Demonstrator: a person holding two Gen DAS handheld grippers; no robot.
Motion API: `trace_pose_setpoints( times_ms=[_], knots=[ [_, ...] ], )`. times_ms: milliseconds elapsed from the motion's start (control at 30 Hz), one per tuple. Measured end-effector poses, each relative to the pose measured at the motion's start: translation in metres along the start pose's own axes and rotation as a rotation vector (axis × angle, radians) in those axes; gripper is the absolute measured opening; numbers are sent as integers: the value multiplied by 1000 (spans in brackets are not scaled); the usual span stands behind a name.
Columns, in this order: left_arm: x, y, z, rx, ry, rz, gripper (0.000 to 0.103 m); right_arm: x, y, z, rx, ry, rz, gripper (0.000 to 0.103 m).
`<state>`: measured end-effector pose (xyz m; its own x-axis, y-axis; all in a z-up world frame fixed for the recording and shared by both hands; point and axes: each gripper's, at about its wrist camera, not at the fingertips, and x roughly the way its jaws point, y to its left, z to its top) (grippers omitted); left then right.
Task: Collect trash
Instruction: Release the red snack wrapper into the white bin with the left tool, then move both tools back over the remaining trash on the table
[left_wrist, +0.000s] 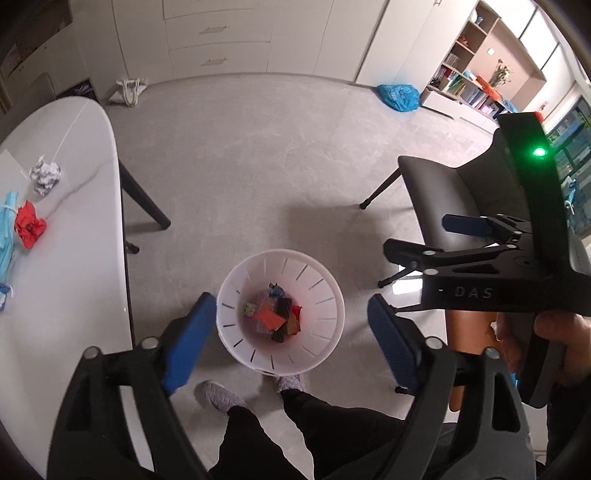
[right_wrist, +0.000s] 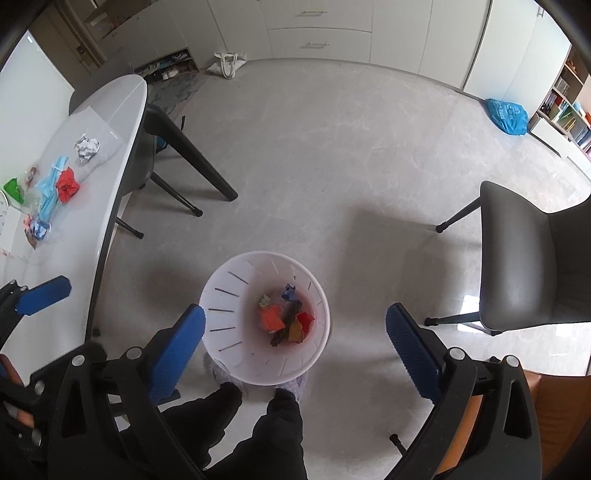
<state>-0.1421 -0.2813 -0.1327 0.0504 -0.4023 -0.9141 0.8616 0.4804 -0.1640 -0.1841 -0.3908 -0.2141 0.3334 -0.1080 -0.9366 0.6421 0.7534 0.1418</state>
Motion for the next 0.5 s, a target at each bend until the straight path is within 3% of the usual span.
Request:
trace_pose_setpoints(
  times_ms=[133,500],
  knots=[
    [-3,-4,2,17,-8,21,91,0,-3,0,0,-1,10,98],
    [-20,14,3,-34,-47,74,91,-8,14,10,-39,-24,44,98]
  ],
)
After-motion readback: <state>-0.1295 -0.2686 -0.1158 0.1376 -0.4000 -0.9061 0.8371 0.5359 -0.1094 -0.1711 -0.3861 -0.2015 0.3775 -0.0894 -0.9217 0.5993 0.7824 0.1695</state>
